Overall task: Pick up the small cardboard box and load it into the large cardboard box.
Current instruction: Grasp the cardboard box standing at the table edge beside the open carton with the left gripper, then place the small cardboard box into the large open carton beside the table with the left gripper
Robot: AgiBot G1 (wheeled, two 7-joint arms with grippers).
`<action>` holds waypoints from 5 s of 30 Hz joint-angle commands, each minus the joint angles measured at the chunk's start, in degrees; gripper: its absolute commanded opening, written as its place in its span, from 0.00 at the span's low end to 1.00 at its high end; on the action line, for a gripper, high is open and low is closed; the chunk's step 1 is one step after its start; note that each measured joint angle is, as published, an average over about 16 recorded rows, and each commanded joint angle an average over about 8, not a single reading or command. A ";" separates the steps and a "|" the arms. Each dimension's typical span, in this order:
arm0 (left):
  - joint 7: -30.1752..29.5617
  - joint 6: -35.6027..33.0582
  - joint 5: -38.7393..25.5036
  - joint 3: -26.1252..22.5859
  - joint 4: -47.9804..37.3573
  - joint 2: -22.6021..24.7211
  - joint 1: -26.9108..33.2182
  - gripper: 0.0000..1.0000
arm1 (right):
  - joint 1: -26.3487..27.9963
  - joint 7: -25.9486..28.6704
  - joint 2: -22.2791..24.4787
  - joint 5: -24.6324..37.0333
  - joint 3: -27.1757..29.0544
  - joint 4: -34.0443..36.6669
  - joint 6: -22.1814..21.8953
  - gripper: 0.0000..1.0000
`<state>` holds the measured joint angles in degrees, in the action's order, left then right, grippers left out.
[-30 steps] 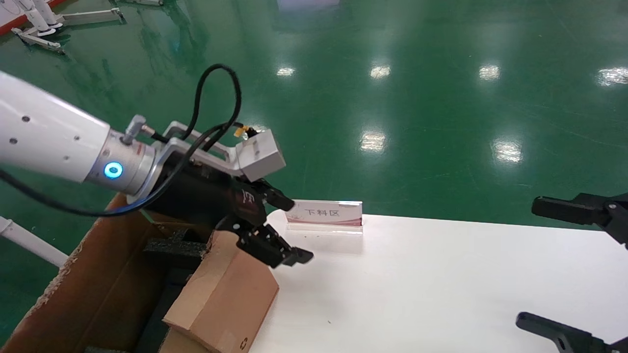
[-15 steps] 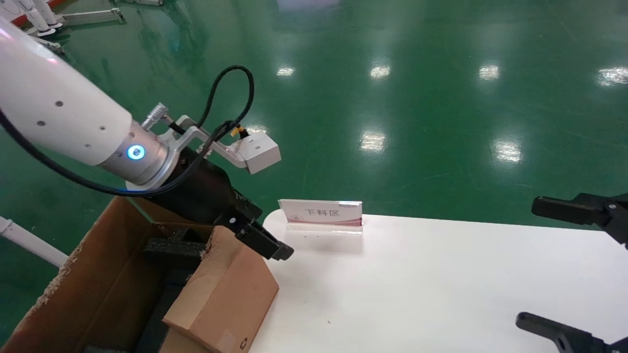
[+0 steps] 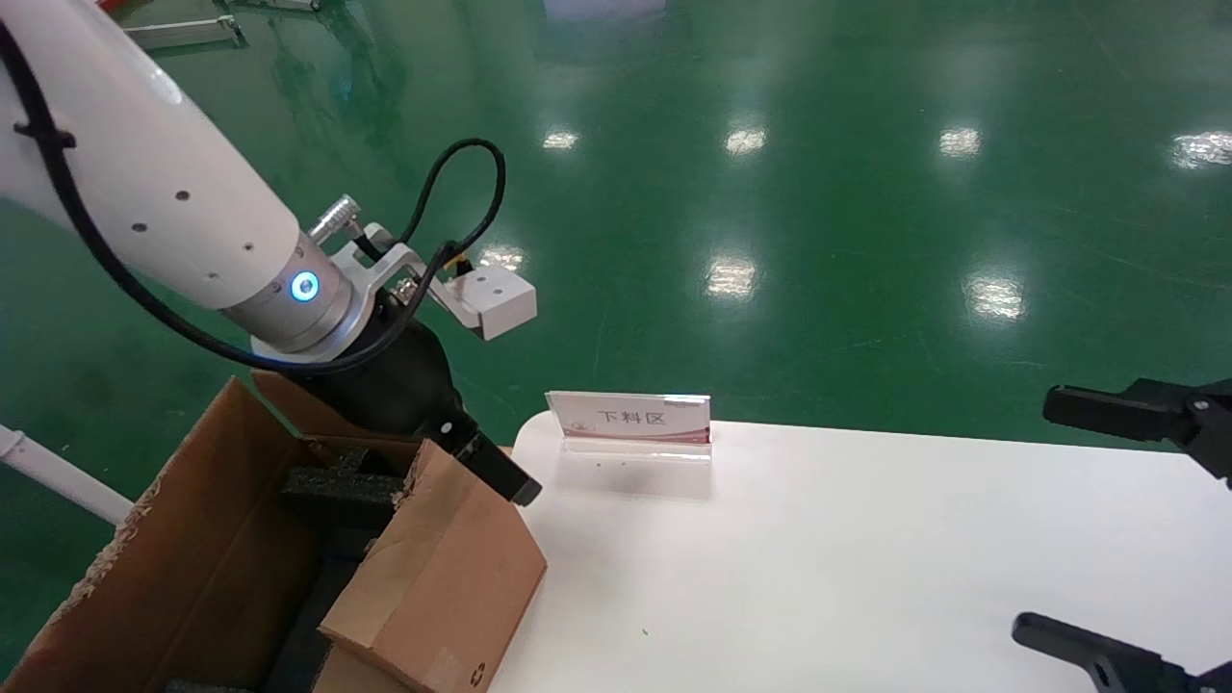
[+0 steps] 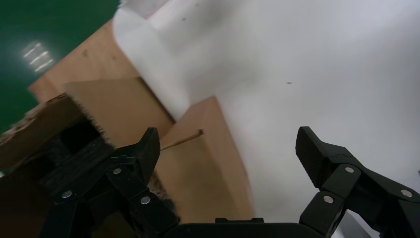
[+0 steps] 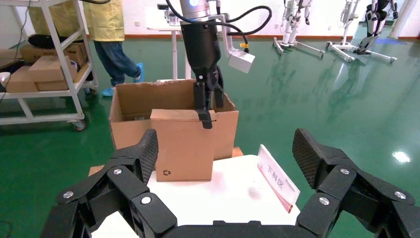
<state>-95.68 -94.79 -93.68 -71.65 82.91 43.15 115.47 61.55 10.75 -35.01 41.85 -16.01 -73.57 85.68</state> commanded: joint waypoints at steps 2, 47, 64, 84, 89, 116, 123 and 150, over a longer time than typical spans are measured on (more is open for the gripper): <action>-1.56 -0.15 -0.65 -1.81 0.00 0.67 1.29 1.00 | 0.00 0.00 0.00 0.00 0.00 0.00 0.00 1.00; -10.78 -0.90 0.52 -13.75 -1.27 2.06 0.83 0.50 | 0.00 0.00 0.00 0.00 0.00 0.00 0.00 0.71; -10.72 -0.80 0.81 -14.04 -1.75 2.12 0.57 0.00 | 0.00 0.00 0.00 0.00 0.00 0.00 0.00 0.00; -10.71 -0.79 0.84 -14.08 -1.79 2.12 0.53 0.00 | -0.01 0.00 0.01 -0.01 0.00 0.02 -0.02 1.00; -10.70 -0.77 0.84 -14.07 -1.79 2.12 0.53 0.00 | -0.01 0.00 0.01 -0.01 0.00 0.02 -0.02 1.00; -3.08 6.79 7.11 -0.32 -0.22 -8.89 4.85 0.00 | -0.01 0.00 0.01 -0.01 0.00 0.02 -0.02 1.00; 2.18 12.28 10.57 6.65 0.37 -16.52 5.45 0.00 | -0.01 0.00 0.01 -0.01 0.00 0.02 -0.02 1.00; 18.21 11.76 1.50 3.75 0.93 -21.41 18.38 0.00 | -0.01 0.00 0.01 -0.01 0.00 0.02 -0.02 1.00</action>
<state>-78.52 -84.54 -92.81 -68.70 83.75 22.50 134.55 61.54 10.75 -35.00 41.84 -16.01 -73.55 85.66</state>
